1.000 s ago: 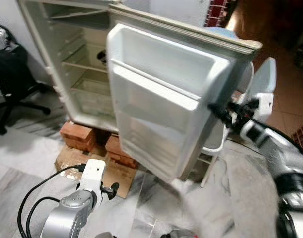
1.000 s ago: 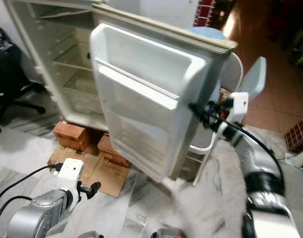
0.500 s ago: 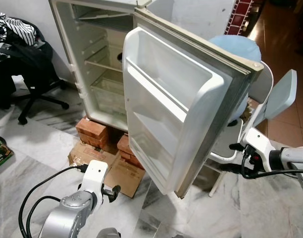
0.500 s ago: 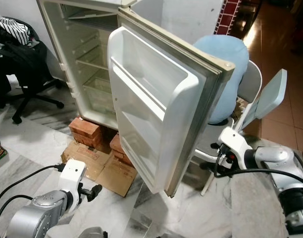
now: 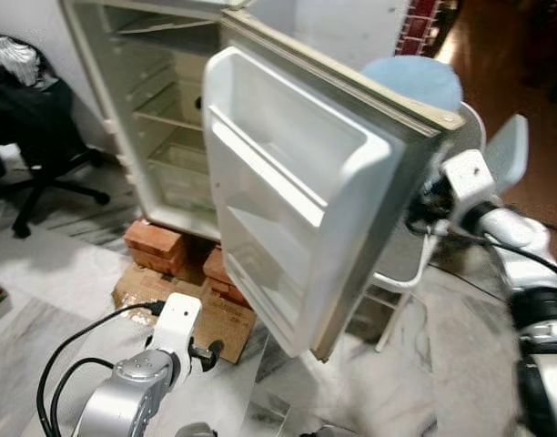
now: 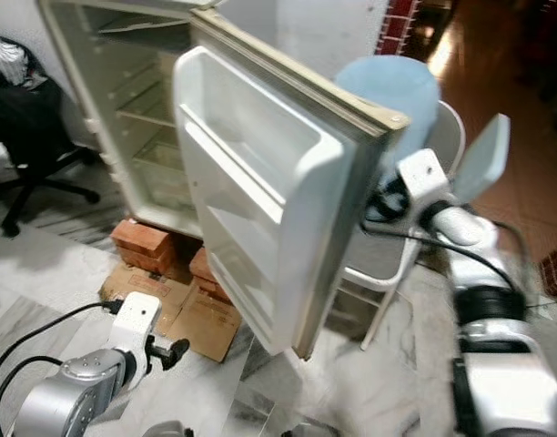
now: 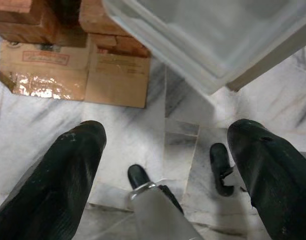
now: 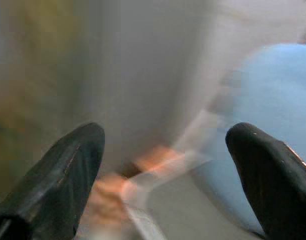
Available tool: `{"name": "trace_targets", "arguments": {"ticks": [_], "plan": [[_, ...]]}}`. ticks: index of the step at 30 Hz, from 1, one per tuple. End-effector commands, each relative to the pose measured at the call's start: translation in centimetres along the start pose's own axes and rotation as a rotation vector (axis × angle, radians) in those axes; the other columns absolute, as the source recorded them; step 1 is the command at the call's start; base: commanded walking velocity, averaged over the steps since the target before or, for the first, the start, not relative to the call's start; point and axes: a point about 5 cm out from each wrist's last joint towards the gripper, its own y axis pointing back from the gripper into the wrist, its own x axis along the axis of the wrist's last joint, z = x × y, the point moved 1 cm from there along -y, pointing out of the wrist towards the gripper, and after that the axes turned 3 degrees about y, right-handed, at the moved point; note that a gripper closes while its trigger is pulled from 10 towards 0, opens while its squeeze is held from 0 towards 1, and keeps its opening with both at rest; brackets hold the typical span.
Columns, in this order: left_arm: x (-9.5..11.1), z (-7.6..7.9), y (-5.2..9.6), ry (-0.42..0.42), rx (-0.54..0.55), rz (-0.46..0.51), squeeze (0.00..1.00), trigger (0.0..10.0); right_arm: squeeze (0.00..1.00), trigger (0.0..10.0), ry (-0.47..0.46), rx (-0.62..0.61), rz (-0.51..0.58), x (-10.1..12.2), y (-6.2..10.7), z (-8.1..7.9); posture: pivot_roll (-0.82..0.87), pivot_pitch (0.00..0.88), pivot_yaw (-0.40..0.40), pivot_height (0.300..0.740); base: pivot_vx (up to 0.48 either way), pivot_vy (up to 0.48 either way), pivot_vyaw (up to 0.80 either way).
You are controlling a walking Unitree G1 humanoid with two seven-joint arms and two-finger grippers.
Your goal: Restocking fridge
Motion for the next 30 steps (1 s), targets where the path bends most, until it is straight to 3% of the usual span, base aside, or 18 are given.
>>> {"name": "trace_targets", "arguments": {"ticks": [1, 4, 5, 8, 12, 15, 21, 27, 30], "plan": [[-0.1, -0.4, 0.1, 0.011, 0.019, -0.003, 0.0, 10.0, 0.0, 10.0, -0.092, 0.222, 0.082, 1.8, 0.1, -1.9, 0.07, 0.014, -0.026, 0.74, 0.0, 0.0, 0.0], [-0.1, -0.4, 0.1, 0.062, 0.017, -0.013, 0.0, 10.0, 0.0, 10.0, -0.06, 0.196, 0.059, 1.4, 0.2, -1.6, 0.07, 0.012, -0.024, 0.74, 0.0, 0.0, 0.0], [0.0, -0.1, 0.1, 0.141, -0.004, -0.028, 0.0, 10.0, 0.0, 10.0, -0.017, 0.11, 0.023, 0.8, 0.1, -0.7, 0.06, 0.012, -0.024, 0.74, 0.0, 0.0, 0.0], [0.0, 0.6, 0.2, 0.19, -0.061, -0.057, 0.0, 10.0, 0.0, 10.0, -0.088, 0.102, 0.042, 0.8, 0.1, -0.5, 0.07, 0.011, -0.023, 0.74, 0.0, 0.0, 0.0], [-0.5, 0.7, 0.2, 0.154, -0.081, -0.083, 0.0, 10.0, 0.0, 10.0, -0.09, 0.1, 0.047, 0.9, -0.1, -1.2, 0.07, 0.007, -0.019, 0.74, 0.0, 0.0, 0.0], [-0.7, 1.2, 0.4, 0.045, -0.122, -0.096, 0.0, 10.0, 0.0, 10.0, -0.077, 0.089, 0.047, 0.9, -0.7, -1.9, 0.07, 0.005, -0.019, 0.74, 0.0, 0.0, 0.0], [-0.6, 1.3, 0.5, 0.018, -0.116, -0.102, 0.0, 10.0, 0.0, 10.0, -0.042, 0.05, 0.049, 0.8, -1.3, -2.0, 0.08, 0.005, -0.018, 0.74, 0.0, 0.0, 0.0], [-0.5, 1.2, 0.4, -0.005, -0.113, -0.088, 0.0, 10.0, 0.0, 10.0, -0.046, -0.169, 0.081, 0.9, -1.1, -0.3, 0.07, 0.008, -0.017, 0.74, 0.0, 0.0, 0.0], [0.2, 0.5, 0.2, 0.025, -0.05, -0.01, 0.0, 10.0, 0.0, 10.0, -0.056, -0.309, 0.116, 0.7, -0.6, 0.3, 0.07, 0.011, -0.017, 0.74, 0.0, 0.0, 0.0]]}}
